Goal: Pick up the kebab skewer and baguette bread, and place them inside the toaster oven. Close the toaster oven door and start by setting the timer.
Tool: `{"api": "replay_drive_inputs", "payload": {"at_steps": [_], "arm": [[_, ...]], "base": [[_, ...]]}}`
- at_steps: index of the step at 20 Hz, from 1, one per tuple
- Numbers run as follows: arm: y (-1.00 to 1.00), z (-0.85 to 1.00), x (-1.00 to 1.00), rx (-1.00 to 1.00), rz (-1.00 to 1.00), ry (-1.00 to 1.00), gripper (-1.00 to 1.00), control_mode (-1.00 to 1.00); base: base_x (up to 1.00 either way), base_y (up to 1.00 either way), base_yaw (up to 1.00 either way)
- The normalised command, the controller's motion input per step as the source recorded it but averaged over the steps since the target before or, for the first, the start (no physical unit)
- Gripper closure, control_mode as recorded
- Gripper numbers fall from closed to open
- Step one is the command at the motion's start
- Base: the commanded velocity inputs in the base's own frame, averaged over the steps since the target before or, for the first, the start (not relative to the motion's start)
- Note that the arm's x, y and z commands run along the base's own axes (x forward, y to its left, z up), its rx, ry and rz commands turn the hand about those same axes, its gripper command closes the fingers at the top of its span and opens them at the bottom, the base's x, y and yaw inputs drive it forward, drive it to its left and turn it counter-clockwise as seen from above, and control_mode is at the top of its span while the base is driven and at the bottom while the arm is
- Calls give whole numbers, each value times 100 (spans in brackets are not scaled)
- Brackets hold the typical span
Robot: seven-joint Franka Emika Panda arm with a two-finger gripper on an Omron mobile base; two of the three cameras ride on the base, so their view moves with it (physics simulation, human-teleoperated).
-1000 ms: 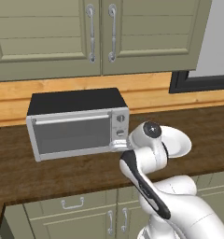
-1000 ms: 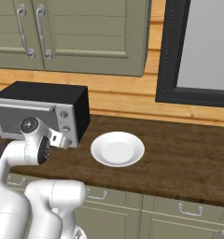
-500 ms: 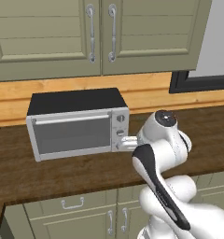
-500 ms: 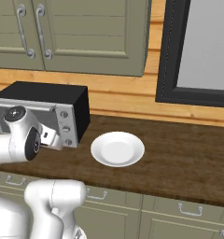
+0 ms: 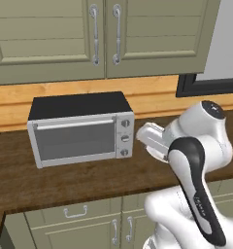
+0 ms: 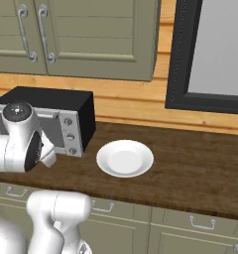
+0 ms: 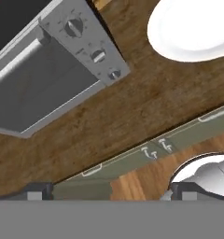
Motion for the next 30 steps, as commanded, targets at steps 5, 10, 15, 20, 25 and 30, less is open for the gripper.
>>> {"api": "replay_drive_inputs", "payload": {"at_steps": [5,10,15,20,25,30], "arm": [[0,-22,-28,22,-50,-23,-100,-100],[1,-59,-35,19,-69,-13,-100,-100],[0,-81,-38,35,-63,-21,-100,-100],[0,-89,-35,43,-58,-28,-100,-100],[0,-100,-10,47,-50,-45,-100,-100],[1,-100,-27,21,-41,-68,-100,-100]], "base": [[0,0,0],[0,0,0],[0,0,0],[0,0,0],[0,0,0],[0,0,0]]}}
